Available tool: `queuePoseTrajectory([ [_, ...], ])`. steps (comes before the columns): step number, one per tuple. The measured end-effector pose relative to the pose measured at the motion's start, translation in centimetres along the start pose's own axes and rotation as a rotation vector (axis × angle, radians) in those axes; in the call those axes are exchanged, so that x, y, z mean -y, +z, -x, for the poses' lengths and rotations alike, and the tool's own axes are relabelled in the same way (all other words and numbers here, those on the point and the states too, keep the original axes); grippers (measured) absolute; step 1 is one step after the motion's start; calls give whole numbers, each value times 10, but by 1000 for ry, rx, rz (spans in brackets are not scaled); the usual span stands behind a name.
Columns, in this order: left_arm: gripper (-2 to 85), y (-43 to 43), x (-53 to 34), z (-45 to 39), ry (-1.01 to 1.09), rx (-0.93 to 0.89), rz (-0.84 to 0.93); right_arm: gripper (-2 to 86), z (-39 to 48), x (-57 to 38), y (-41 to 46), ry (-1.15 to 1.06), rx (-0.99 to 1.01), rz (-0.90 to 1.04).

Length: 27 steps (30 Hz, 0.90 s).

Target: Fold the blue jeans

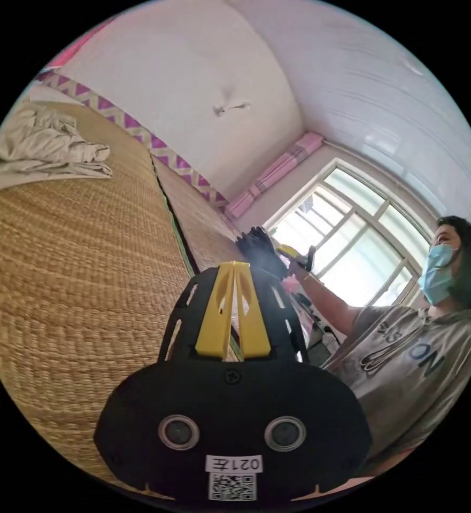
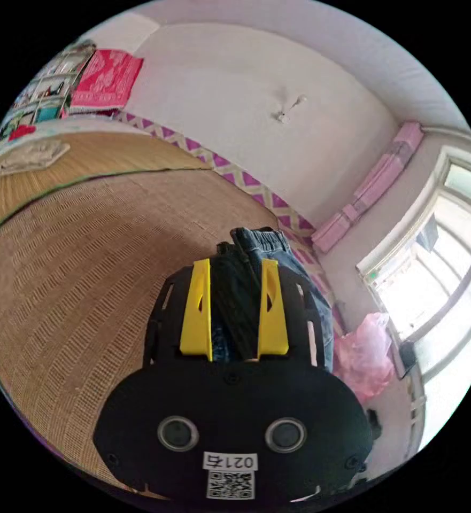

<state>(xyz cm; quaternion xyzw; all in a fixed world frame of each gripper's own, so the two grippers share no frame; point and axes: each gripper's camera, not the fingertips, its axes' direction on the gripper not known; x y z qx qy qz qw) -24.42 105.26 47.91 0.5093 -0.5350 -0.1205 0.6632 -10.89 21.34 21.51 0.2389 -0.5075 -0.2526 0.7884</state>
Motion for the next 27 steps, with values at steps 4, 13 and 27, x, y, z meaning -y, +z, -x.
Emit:
queuePoseTrajectory([
  [4,-9,-2,5,-7,-6,-61,-1,170,-9,32,30,-37,12,51],
  [13,-9,-1,24,-26,-7,-56,27,113,-85,20,65,192,164,172],
  [27,-9,-14,64,-29,-28,-68,33,63,-300,-69,-11,870,639,-166],
])
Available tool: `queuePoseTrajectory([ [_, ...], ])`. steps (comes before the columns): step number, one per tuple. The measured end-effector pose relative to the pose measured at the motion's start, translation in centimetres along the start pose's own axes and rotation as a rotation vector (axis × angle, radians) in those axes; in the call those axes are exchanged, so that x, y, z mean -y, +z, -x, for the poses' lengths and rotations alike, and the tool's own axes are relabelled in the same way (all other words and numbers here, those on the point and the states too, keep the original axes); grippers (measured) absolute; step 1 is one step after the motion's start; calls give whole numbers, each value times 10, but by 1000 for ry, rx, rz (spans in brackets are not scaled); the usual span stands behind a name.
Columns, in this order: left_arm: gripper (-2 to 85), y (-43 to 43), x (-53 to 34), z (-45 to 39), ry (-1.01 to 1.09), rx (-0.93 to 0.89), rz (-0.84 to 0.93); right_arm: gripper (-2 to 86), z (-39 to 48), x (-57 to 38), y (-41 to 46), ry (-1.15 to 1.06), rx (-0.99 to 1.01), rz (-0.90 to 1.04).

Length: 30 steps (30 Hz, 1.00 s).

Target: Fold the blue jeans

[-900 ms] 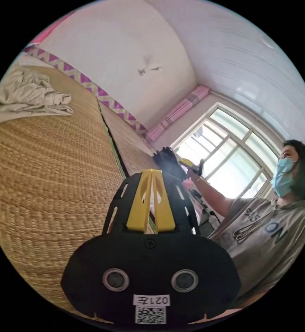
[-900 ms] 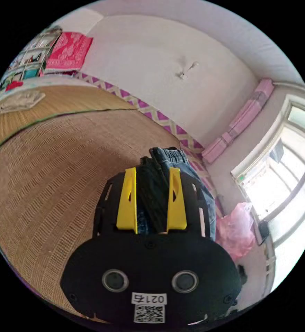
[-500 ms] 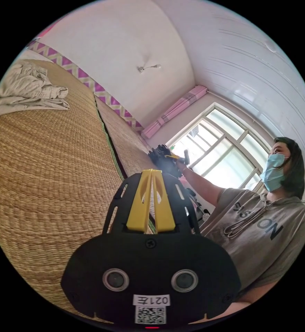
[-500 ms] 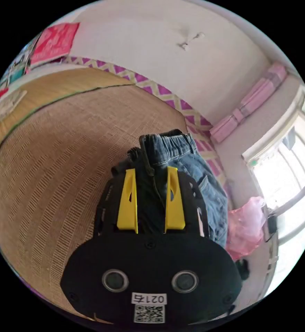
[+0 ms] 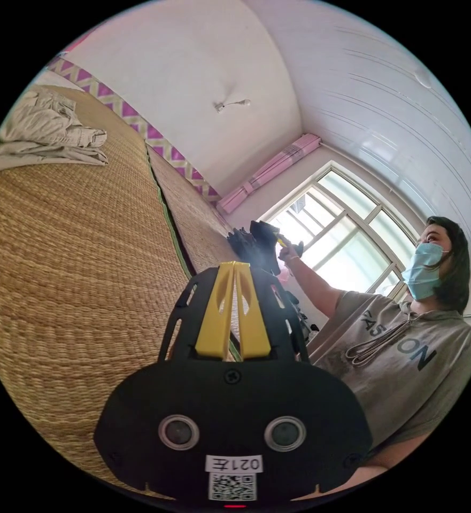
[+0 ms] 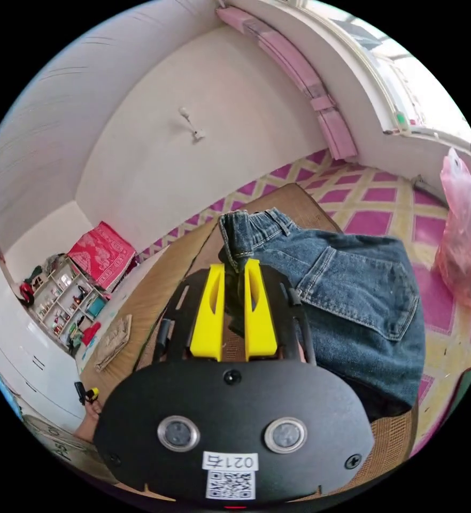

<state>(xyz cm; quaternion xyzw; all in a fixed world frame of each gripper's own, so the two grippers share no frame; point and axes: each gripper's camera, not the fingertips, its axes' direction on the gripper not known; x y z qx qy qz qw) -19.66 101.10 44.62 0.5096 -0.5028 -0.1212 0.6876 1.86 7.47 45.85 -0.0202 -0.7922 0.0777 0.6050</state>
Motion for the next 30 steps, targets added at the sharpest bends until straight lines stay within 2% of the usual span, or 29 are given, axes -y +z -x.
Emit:
queuePoseTrajectory([
  [4,-10,-7,14,1,5,-7,-5,62,86,9,-47,-151,97,-22],
  [7,-10,-14,23,4,1,-12,-18,63,196,-26,-45,-307,155,34],
  [10,-10,-24,33,11,-19,-39,-40,63,314,-114,11,-466,177,158],
  [12,-10,-31,38,17,-36,-54,-62,63,395,-216,77,-570,164,254],
  [14,-9,-39,45,23,-55,-68,-89,63,436,-296,134,-620,154,382],
  [16,-9,-43,51,26,-57,-72,-94,64,458,-361,183,-636,176,531],
  [18,-9,-44,58,26,-53,-67,-85,72,479,-400,179,-686,78,479],
  [26,-9,-49,92,31,-34,-63,-68,119,537,-417,136,-894,-118,341],
  [29,-9,-56,102,40,-59,-95,-92,127,558,-433,153,-935,-111,423],
  [30,-9,-57,104,41,-63,-100,-97,108,560,-437,157,-941,-165,404],
])
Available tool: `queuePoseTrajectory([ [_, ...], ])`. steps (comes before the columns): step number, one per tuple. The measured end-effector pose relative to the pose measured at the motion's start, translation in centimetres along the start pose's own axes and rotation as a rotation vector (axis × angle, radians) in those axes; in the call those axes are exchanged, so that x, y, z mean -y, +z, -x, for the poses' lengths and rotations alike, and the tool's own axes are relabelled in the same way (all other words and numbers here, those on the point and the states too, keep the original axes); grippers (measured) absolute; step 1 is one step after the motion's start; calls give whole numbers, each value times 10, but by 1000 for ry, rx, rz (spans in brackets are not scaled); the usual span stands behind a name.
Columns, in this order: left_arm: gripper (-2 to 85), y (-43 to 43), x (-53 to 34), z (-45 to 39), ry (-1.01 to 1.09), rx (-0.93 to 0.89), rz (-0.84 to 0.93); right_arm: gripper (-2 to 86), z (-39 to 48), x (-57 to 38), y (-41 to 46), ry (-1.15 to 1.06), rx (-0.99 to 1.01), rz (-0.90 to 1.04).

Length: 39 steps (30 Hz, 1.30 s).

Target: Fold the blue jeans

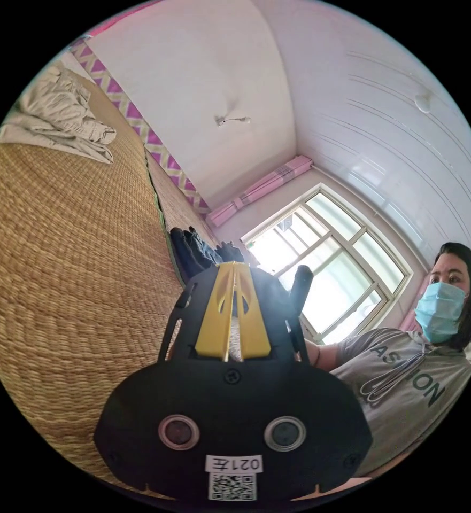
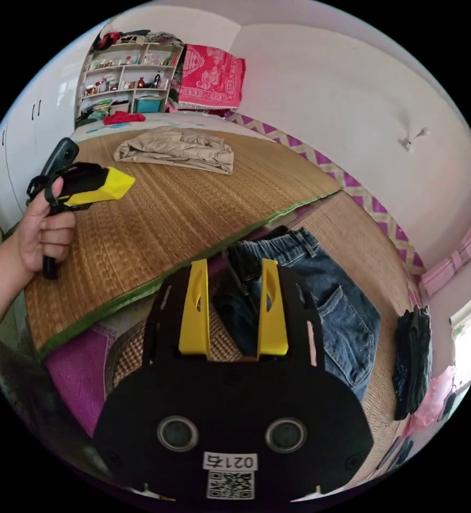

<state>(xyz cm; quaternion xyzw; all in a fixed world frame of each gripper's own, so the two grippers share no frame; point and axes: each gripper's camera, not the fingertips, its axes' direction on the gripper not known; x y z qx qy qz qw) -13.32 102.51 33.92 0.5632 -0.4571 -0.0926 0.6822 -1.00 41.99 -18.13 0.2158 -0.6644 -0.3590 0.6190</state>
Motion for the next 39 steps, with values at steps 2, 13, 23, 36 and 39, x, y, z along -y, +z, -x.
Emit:
queuePoseTrajectory([
  [2,-9,-3,8,3,-11,-11,-15,83,-11,-3,2,64,-62,-16],
  [13,-9,18,48,-7,19,13,39,49,-368,-212,-201,851,371,-468],
  [23,-9,59,75,-35,67,94,96,49,-517,-574,-173,1378,248,-172],
  [36,60,371,81,-215,579,310,552,-10,-315,-315,-135,365,-147,-60],
  [39,32,451,74,-224,612,334,614,-9,-305,-280,-72,263,-164,141],
])
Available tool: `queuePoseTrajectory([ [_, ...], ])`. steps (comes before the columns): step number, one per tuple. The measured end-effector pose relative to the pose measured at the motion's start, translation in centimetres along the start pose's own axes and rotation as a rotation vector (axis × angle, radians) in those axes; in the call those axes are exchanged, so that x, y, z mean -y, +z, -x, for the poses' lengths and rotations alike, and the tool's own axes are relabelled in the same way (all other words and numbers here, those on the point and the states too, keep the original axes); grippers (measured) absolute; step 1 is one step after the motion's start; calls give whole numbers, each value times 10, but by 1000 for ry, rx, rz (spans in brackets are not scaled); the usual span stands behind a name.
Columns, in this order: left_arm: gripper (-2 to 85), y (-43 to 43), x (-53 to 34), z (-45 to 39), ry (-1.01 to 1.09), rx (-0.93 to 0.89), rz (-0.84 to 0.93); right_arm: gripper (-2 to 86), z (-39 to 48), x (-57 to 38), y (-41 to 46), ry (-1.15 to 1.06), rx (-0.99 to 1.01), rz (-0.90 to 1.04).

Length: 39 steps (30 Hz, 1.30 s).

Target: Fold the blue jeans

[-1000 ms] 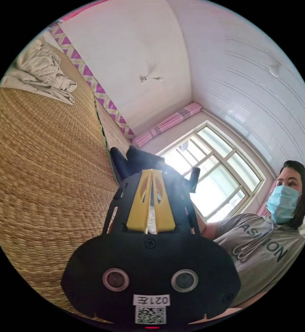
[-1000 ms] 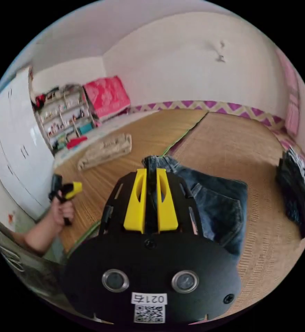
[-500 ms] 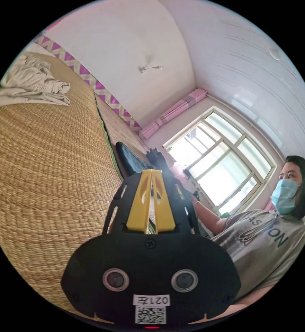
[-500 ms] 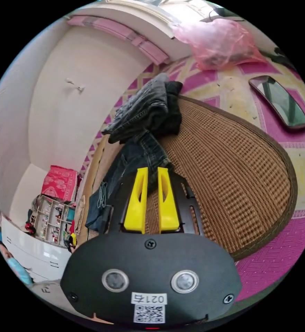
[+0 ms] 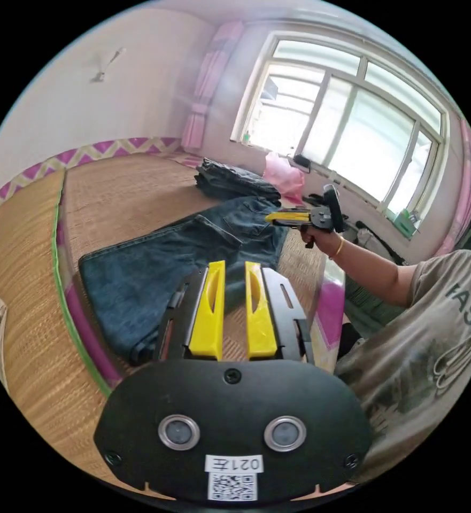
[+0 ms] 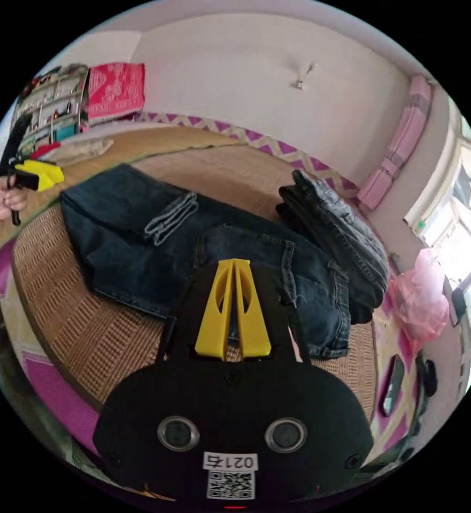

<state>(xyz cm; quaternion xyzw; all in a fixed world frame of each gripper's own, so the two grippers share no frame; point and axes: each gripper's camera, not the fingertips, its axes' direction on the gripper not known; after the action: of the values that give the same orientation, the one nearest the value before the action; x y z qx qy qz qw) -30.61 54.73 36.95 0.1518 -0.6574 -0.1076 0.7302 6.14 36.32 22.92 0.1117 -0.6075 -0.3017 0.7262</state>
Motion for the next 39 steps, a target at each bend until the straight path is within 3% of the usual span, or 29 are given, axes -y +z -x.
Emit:
queuePoseTrajectory([
  [5,-7,91,58,-27,27,36,171,-8,25,26,38,-98,22,116],
  [12,7,152,105,-40,50,174,213,-6,14,34,53,-37,150,111],
  [14,100,183,117,-41,77,193,293,-6,18,35,56,-25,143,110],
  [17,159,215,119,-36,92,175,409,-6,22,35,60,-19,134,104],
  [24,98,235,110,-28,152,323,447,-6,17,36,74,12,175,105],
  [33,16,192,71,28,101,287,372,-7,12,34,90,21,189,106],
  [35,5,134,61,60,-27,216,229,-7,11,33,93,21,186,107],
  [39,-1,-5,30,110,-140,264,-20,-7,9,33,101,21,182,108],
])
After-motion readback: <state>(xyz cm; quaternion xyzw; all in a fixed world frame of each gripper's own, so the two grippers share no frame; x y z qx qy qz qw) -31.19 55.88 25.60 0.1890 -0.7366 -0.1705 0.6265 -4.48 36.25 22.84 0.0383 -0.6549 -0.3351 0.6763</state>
